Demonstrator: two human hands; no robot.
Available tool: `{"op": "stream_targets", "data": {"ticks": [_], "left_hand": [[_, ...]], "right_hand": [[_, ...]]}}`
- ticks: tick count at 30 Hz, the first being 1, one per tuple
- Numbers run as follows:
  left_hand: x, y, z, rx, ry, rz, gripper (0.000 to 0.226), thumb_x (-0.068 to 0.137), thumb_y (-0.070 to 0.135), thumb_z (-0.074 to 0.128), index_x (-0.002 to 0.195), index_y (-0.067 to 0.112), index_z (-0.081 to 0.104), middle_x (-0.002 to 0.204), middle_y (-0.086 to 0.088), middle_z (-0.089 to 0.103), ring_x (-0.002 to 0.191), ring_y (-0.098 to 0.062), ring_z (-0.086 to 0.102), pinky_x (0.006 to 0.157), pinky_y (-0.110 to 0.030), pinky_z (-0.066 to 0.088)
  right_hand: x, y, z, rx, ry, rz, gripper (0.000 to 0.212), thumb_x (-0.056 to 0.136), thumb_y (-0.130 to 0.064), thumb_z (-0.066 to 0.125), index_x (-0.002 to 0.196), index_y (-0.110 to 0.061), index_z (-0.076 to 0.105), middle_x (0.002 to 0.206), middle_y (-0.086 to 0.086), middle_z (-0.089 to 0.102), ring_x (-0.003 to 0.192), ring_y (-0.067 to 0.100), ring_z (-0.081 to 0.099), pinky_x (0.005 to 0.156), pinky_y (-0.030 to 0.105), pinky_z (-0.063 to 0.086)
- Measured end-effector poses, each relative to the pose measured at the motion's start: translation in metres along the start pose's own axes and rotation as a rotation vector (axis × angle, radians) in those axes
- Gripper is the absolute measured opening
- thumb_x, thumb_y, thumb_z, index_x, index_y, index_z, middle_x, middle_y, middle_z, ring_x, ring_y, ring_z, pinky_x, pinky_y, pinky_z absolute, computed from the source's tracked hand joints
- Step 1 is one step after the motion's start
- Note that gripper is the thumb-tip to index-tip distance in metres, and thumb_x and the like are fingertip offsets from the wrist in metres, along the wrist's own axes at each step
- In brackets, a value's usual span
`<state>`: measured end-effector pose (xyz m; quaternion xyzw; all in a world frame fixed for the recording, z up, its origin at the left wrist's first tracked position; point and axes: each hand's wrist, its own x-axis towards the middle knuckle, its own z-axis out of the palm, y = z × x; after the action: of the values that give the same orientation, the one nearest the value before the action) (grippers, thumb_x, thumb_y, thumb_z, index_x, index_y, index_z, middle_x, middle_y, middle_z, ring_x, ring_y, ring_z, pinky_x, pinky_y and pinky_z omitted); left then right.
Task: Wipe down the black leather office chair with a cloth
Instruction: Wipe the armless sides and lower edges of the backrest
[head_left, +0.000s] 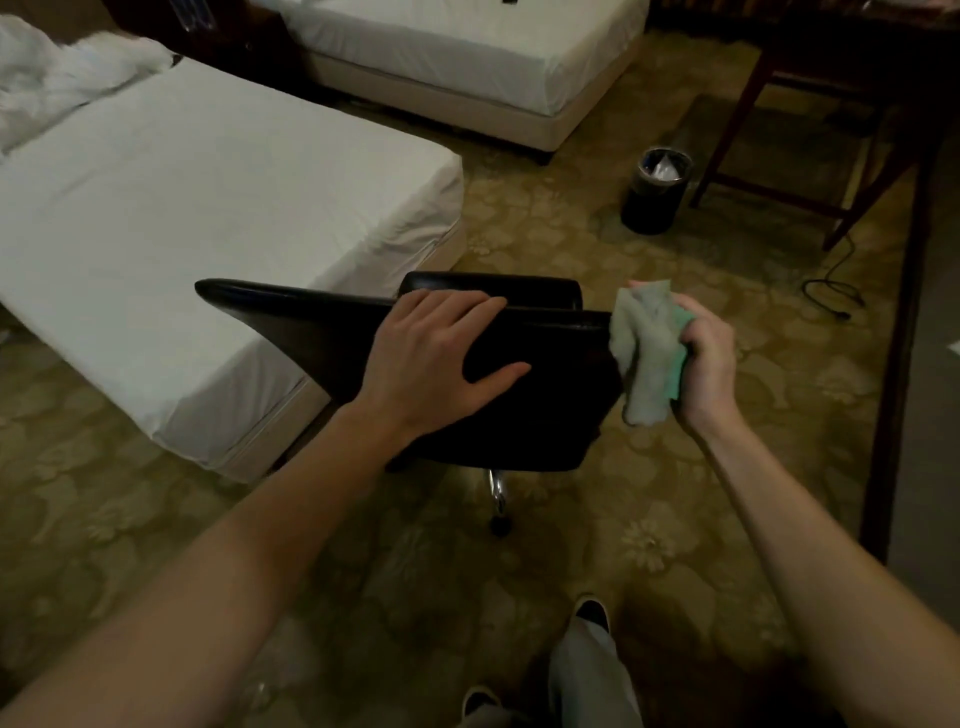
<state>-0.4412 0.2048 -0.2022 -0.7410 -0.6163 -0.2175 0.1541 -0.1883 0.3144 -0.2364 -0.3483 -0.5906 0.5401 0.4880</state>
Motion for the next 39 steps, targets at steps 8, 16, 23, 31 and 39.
{"op": "stream_targets", "data": {"ticks": [8,16,23,31,39], "left_hand": [[0.008,0.004,-0.011,-0.11,-0.089,-0.072,0.05,0.094,0.064,0.048,0.11,0.02,0.066,0.106,0.004,0.067,0.098,-0.018,0.063,0.093,-0.032,0.045],[0.003,-0.008,-0.025,-0.022,-0.112,-0.174,0.048,0.096,0.065,0.04,0.084,0.019,0.047,0.081,0.002,0.052,0.077,-0.024,0.057,0.075,-0.034,0.04],[0.015,-0.006,-0.038,0.094,-0.251,-0.149,0.052,0.094,0.072,0.035,0.078,0.023,0.045,0.079,0.006,0.049,0.072,-0.016,0.05,0.062,-0.03,0.034],[-0.025,-0.054,-0.044,0.001,-0.247,-0.12,0.038,0.093,0.049,0.044,0.083,0.015,0.057,0.084,0.001,0.054,0.079,-0.019,0.052,0.066,-0.03,0.041],[-0.046,-0.131,-0.049,-0.015,-0.25,-0.038,0.024,0.093,0.037,0.047,0.081,0.018,0.057,0.084,0.002,0.059,0.082,-0.021,0.05,0.078,-0.034,0.04]], "right_hand": [[-0.012,0.019,0.0,-0.035,0.248,0.267,0.029,0.102,-0.018,0.039,0.09,-0.004,0.062,0.084,-0.004,0.055,0.078,0.006,0.051,0.076,0.028,0.043],[-0.036,0.037,0.025,0.063,0.176,0.501,0.03,0.103,-0.023,0.039,0.13,-0.009,0.045,0.108,-0.003,0.057,0.095,0.005,0.057,0.089,0.026,0.047],[-0.06,0.034,0.062,-0.328,-0.12,0.256,0.058,0.085,-0.071,0.049,0.12,-0.024,0.05,0.123,0.001,0.057,0.099,-0.001,0.056,0.089,0.012,0.045],[-0.069,0.064,0.113,-0.164,-0.203,0.031,0.025,0.092,-0.024,0.062,0.089,-0.044,0.077,0.086,-0.021,0.071,0.082,-0.004,0.065,0.075,0.015,0.052],[-0.08,0.13,0.205,-0.539,-0.159,0.501,0.028,0.099,-0.011,0.053,0.12,0.006,0.057,0.124,0.026,0.058,0.115,0.03,0.055,0.099,0.032,0.041]]}}
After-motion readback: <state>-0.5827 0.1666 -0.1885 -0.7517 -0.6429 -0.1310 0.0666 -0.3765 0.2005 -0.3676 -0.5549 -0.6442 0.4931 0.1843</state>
